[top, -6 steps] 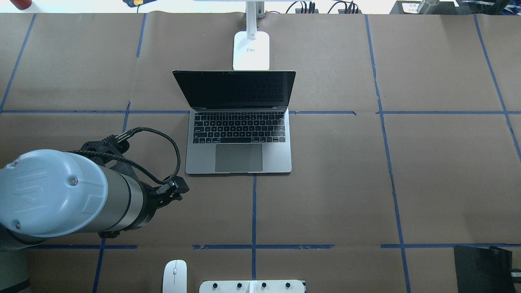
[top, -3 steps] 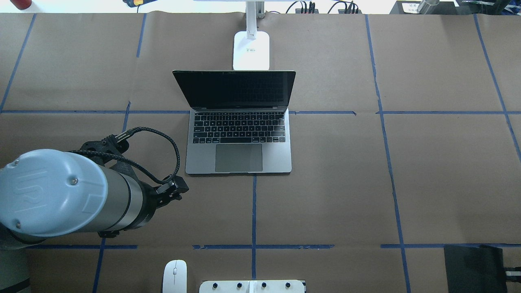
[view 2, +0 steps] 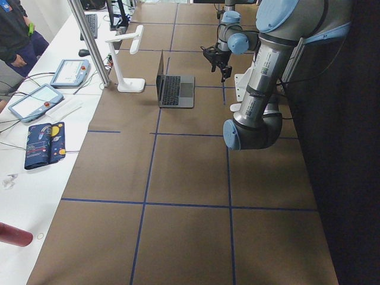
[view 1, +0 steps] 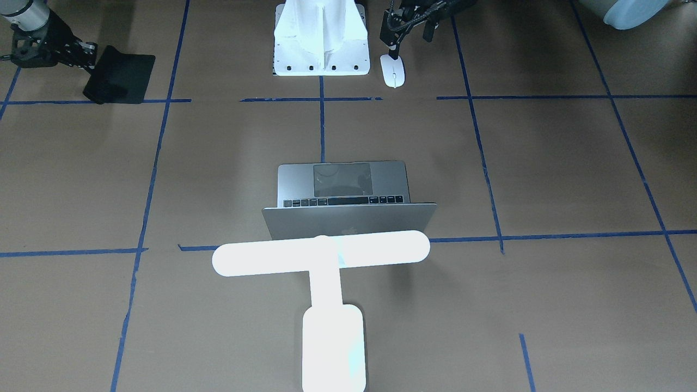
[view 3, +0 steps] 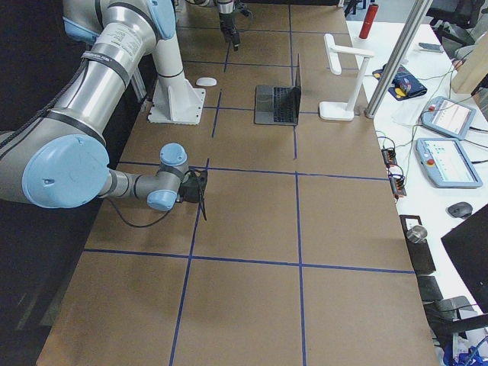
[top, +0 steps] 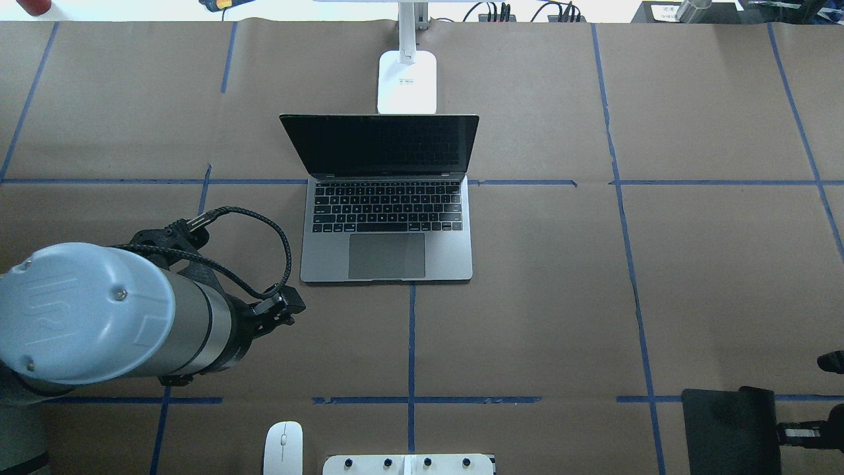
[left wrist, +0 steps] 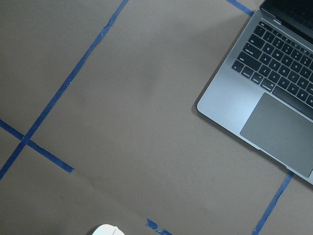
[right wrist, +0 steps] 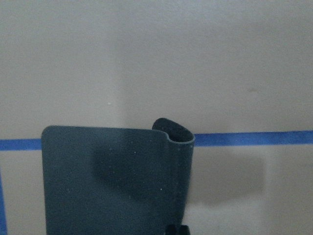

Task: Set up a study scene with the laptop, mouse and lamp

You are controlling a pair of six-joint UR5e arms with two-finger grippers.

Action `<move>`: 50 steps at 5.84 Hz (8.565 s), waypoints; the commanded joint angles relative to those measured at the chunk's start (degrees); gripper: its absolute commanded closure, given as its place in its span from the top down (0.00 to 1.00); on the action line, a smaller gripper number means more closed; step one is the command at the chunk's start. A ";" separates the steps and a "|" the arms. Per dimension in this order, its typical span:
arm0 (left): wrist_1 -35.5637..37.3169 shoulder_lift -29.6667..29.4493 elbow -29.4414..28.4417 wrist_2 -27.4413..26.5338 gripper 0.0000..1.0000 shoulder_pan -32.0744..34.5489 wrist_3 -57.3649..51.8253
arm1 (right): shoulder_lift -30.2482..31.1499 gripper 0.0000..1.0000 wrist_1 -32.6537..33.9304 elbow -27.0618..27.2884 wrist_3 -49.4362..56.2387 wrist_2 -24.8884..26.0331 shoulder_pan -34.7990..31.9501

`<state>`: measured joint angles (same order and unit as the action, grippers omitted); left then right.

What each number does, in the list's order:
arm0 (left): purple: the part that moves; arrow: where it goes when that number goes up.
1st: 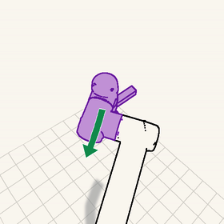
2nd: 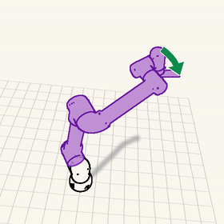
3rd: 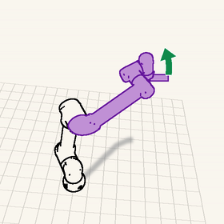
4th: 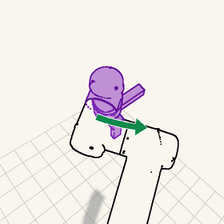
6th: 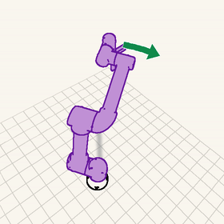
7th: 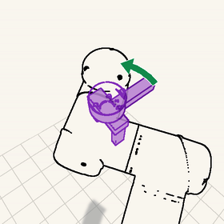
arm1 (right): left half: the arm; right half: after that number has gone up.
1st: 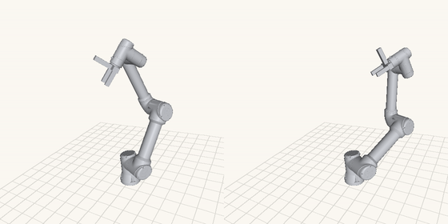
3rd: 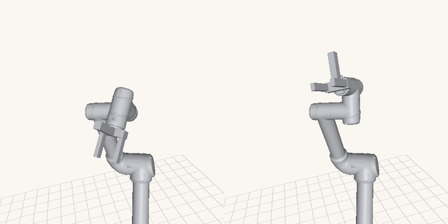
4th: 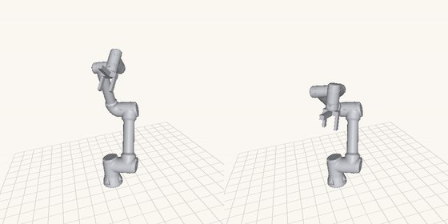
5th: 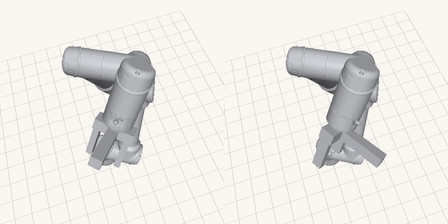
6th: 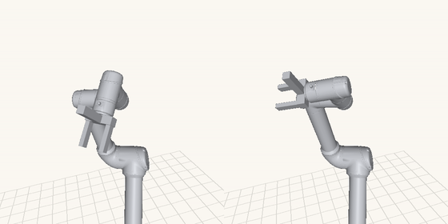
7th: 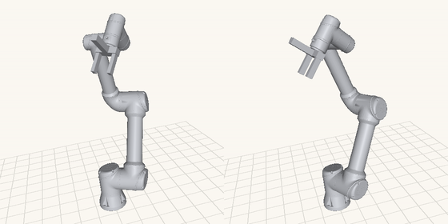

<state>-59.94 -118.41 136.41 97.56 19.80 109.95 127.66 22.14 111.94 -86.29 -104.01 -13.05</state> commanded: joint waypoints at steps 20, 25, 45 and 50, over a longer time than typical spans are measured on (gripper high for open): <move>-5.14 7.55 -0.17 0.35 1.00 -2.37 -16.67 | -62.19 1.00 63.68 -10.02 24.86 -23.26 -39.14; -23.20 14.70 -9.29 -2.70 1.00 -15.04 -25.13 | -51.04 1.00 73.92 -0.06 48.99 -23.61 -48.63; -16.61 -9.22 -26.99 2.28 0.00 1.27 -34.81 | -33.03 1.00 76.70 -1.19 86.47 -23.87 -67.88; -38.71 -41.59 -73.73 3.87 0.00 4.46 -28.74 | -28.69 1.00 61.00 -10.86 86.82 -27.30 -70.97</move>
<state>-93.45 -155.18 72.27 101.38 24.14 80.57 98.99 83.31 101.51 0.48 -130.98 -83.91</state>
